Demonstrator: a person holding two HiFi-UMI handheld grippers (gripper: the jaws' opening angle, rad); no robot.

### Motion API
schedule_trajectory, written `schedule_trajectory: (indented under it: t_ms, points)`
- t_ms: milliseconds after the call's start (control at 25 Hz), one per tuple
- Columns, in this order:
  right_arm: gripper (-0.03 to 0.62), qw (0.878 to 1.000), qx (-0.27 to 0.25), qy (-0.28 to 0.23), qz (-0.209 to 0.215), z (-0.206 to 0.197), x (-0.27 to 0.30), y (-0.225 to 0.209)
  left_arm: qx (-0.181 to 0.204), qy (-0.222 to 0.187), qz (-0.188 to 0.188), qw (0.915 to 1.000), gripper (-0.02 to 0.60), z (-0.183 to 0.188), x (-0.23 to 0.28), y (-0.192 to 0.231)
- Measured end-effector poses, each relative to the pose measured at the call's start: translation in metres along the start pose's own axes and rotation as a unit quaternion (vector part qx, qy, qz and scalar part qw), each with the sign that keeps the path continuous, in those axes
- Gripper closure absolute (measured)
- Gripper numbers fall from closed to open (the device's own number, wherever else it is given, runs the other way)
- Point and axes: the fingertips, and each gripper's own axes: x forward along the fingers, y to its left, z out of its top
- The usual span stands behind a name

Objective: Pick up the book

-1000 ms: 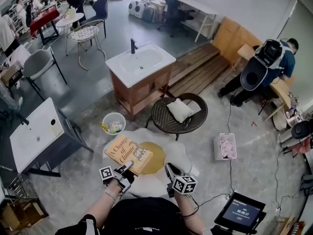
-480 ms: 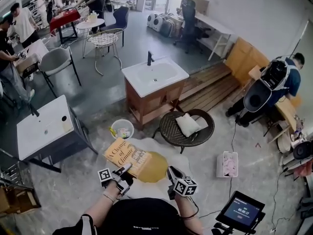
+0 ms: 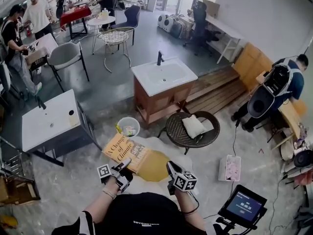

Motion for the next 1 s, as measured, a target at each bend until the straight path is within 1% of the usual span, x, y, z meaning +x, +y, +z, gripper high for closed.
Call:
schedule_trajectory:
  t_ms: [240, 680, 800, 1000]
  points:
    - [0.530, 1.000, -0.001, 0.003, 0.006, -0.0008, 0.0009, 0.0047, -0.002, -0.010, -0.003, 0.9999, 0.430, 0.0005, -0.0081, -0.0027]
    - [0.530, 1.000, 0.001, 0.001, 0.015, 0.0011, 0.0062, 0.0109, 0.002, -0.011, -0.007, 0.9999, 0.430, 0.0044, -0.0080, -0.0078]
    - [0.530, 1.000, -0.001, 0.002, 0.015, -0.0001, 0.0073, 0.0088, 0.008, -0.007, -0.008, 0.9999, 0.430, 0.0060, -0.0049, -0.0062]
    - [0.531, 1.000, 0.006, 0.002, 0.013, -0.0035, 0.0035, 0.0046, 0.007, -0.005, -0.009, 0.9999, 0.430, 0.0015, -0.0032, -0.0056]
